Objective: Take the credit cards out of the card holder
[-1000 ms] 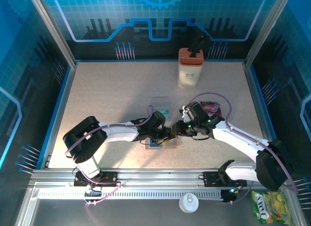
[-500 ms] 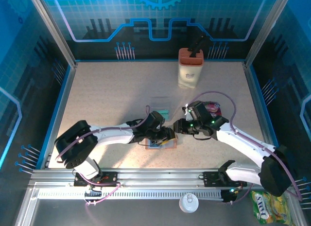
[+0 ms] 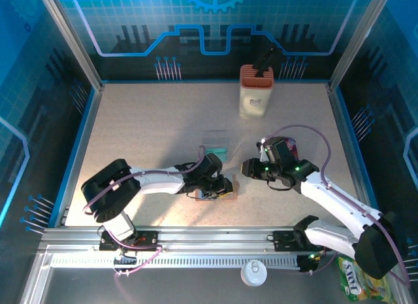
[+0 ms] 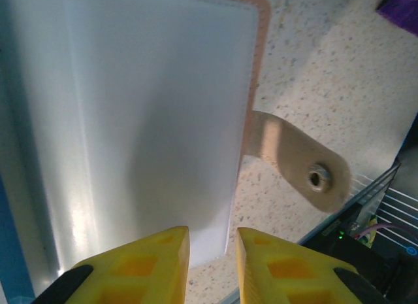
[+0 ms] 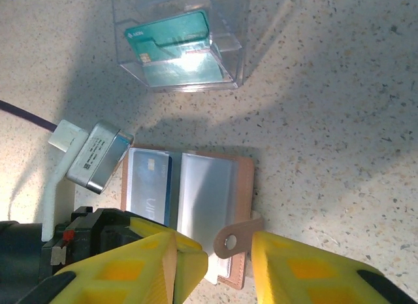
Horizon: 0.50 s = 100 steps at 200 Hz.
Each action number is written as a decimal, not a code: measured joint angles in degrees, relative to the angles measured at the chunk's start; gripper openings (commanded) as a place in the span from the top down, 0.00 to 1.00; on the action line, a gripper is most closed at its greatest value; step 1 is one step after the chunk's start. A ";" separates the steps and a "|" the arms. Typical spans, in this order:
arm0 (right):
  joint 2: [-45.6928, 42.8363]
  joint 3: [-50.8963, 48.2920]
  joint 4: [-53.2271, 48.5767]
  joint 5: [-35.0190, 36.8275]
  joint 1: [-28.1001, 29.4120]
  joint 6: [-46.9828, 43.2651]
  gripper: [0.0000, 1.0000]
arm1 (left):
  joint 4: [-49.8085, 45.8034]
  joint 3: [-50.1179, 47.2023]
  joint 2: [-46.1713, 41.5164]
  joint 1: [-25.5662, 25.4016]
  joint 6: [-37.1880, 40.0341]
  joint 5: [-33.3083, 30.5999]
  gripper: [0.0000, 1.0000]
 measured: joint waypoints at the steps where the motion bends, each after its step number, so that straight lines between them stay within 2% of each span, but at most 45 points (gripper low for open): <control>1: 0.00 -0.02 0.00 0.00 0.00 0.00 0.63 | 0.00 0.00 0.04 0.00 0.00 0.00 0.74; 100: 0.68 -0.13 0.17 -0.72 -0.04 0.70 0.63 | 6.29 -0.17 1.55 -0.26 -2.95 2.97 0.74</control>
